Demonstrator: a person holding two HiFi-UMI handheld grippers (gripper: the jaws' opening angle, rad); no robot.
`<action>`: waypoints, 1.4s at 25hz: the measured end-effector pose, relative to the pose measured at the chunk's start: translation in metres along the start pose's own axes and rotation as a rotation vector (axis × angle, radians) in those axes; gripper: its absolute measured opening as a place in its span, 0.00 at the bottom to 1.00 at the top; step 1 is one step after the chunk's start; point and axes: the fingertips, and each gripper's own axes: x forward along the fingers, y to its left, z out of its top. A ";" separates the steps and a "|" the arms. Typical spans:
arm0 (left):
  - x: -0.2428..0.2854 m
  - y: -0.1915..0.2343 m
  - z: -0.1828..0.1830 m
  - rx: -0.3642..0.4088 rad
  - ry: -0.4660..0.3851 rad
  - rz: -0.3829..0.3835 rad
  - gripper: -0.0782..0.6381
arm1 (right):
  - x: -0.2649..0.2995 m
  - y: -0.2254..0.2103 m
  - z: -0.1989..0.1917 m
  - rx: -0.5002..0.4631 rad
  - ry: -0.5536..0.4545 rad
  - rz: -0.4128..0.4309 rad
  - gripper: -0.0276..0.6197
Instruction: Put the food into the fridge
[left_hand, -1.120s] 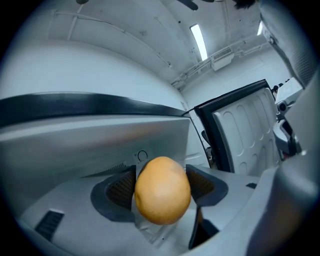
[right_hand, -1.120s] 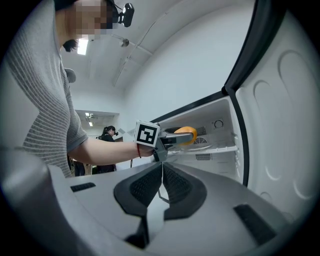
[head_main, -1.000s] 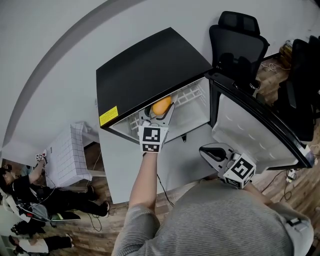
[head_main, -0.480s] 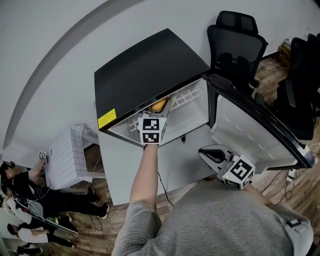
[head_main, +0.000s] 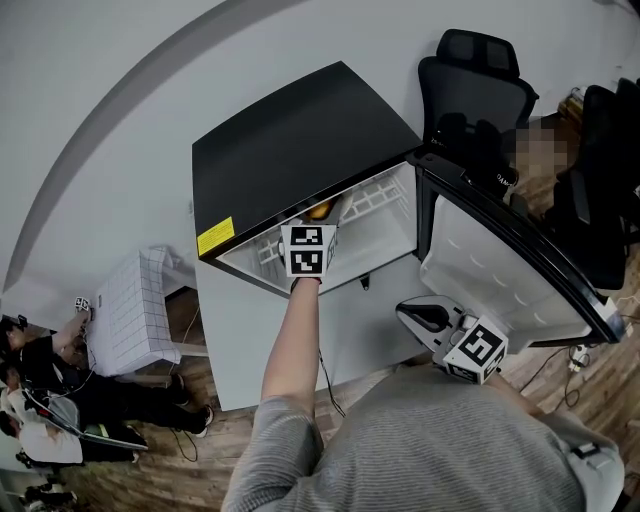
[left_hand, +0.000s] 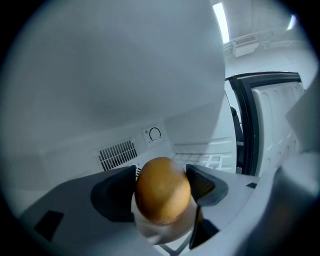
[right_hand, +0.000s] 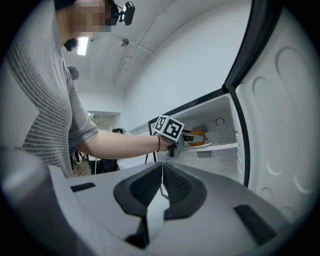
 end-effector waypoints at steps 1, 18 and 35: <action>0.000 0.000 0.001 -0.001 0.000 0.001 0.56 | 0.000 0.000 -0.001 0.000 0.002 0.000 0.06; -0.005 -0.004 0.001 0.030 -0.017 0.012 0.69 | -0.005 0.006 0.000 -0.022 0.007 0.034 0.06; -0.024 0.009 -0.006 -0.009 -0.013 0.083 0.69 | -0.006 0.014 -0.001 -0.041 0.017 0.062 0.06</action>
